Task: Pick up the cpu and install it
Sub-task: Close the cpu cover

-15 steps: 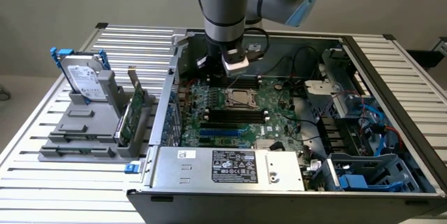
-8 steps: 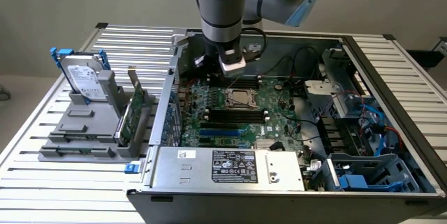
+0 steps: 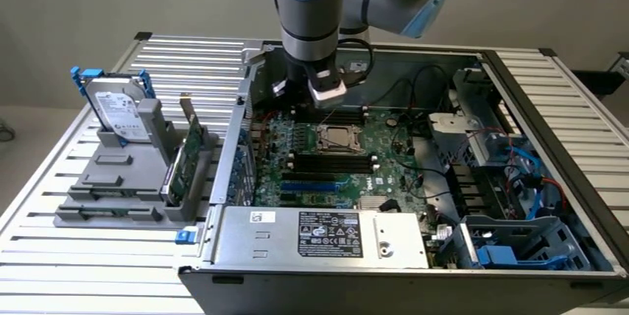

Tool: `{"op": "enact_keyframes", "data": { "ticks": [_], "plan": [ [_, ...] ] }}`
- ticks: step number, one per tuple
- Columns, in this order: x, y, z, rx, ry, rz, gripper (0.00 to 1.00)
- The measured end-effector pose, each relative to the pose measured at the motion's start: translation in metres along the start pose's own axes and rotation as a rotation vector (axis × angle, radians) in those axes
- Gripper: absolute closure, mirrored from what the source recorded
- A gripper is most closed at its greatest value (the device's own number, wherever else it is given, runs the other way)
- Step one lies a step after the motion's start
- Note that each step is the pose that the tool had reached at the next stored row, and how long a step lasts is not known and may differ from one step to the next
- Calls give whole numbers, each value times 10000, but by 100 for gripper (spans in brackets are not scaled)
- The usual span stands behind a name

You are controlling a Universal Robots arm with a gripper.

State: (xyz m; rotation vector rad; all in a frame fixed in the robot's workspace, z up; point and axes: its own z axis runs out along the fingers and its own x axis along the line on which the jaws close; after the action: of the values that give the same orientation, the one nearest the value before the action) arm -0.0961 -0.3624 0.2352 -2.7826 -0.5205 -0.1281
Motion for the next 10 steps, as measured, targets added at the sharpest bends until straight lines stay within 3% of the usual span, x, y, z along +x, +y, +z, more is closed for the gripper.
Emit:
{"op": "enact_keyframes", "data": {
  "ticks": [4,5,7,10],
  "plan": [
    [-4,8,28,69,-121,-688,89],
    [-6,10,35,75,-124,-857,89],
    [-7,13,44,52,-60,-1099,89],
    [-8,15,52,-31,160,-1334,89]
  ]
}}
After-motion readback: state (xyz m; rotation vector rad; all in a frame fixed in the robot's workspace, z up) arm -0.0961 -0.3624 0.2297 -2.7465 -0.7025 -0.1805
